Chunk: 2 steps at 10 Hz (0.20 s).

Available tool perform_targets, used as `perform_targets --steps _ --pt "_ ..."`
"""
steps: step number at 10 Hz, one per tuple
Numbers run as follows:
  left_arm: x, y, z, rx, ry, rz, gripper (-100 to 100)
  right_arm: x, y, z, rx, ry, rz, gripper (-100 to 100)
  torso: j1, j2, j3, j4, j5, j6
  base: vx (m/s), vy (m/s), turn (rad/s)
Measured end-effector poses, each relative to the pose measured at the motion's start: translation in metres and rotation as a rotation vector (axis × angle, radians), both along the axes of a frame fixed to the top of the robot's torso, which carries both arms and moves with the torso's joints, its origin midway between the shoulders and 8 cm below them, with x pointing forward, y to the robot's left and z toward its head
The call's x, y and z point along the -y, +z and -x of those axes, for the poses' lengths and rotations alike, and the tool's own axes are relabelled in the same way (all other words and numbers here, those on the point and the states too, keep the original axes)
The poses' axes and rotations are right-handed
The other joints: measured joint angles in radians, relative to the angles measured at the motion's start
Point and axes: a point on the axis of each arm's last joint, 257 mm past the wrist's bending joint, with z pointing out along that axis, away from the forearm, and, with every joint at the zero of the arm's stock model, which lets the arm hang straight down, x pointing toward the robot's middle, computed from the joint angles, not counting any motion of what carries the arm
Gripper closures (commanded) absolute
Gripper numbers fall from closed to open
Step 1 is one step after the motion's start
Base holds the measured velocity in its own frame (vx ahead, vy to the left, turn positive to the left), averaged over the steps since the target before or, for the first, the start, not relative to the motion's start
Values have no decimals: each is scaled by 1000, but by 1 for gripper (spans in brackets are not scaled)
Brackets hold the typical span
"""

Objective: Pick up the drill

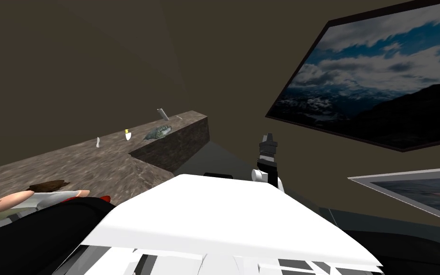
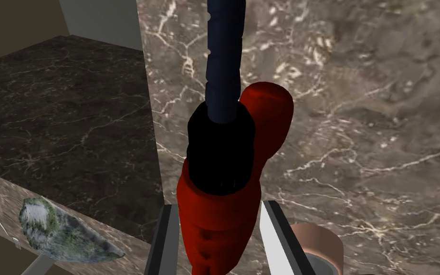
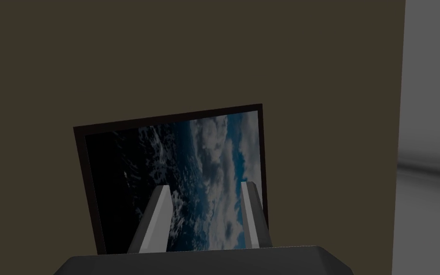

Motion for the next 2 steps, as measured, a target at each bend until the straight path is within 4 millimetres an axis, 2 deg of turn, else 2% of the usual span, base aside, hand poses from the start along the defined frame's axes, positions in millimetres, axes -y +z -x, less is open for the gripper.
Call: perform_targets --steps 1,2 --pt "-1 6 -4 1 -6 1 100 0 0 0 0 0 0 0 -1 2 1 0 0 -1 -30 -4 20" --pt "-1 7 -4 2 -6 2 0 0 0 0 0 0 0 0 -1 1 1 1 0 0 0 0 0"
